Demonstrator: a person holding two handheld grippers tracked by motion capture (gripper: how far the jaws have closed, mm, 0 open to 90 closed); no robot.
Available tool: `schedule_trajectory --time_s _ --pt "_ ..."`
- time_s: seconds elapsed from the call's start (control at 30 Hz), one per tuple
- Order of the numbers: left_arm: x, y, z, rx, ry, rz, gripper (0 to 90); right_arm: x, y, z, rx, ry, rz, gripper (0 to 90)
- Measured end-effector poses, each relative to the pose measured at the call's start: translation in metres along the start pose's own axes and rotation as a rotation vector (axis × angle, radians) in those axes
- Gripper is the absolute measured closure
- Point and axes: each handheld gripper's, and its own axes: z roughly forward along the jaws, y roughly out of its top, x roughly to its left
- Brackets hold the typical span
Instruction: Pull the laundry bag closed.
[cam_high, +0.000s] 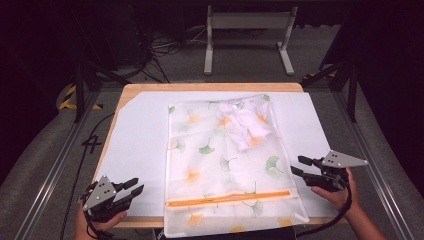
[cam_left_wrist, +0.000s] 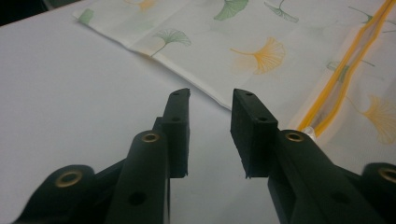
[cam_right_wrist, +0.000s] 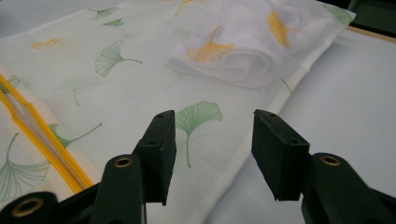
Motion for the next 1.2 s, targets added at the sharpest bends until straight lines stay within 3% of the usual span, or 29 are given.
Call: schedule_trajectory --time_s 0.13,0.3,0.53,0.67,0.77,0.83,0.93,1.03,1.2 --pt "-0.003 0.0 -0.002 0.007 -0.017 0.009 81.0 0.009 0.012 0.007 -0.004 0.025 -0.029 51.0" --pt "-0.013 0.004 0.001 0.041 -0.065 0.055 90.0 0.023 0.023 0.023 0.011 0.059 -0.067 55.1" --pt "-0.028 0.002 0.005 0.057 -0.117 0.073 90.0 0.044 0.037 0.043 0.02 0.119 -0.126 70.4" --pt "-0.037 0.003 0.01 0.08 -0.137 0.094 90.0 0.052 0.045 0.055 0.02 0.155 -0.136 71.7" --pt "-0.042 0.004 0.013 0.064 -0.165 0.082 90.0 0.058 0.05 0.062 0.019 0.158 -0.152 71.6" --pt "-0.047 0.004 0.015 0.088 -0.172 0.112 90.0 0.062 0.052 0.065 0.015 0.155 -0.165 70.1" --pt "-0.051 0.004 0.019 0.089 -0.194 0.115 90.0 0.067 0.057 0.07 0.004 0.18 -0.189 70.3" --pt "-0.052 0.005 0.022 0.084 -0.214 0.103 90.0 0.076 0.063 0.075 -0.001 0.198 -0.225 72.7" --pt "-0.059 0.007 0.027 0.099 -0.221 0.132 90.0 0.092 0.073 0.089 0.001 0.241 -0.256 80.2"
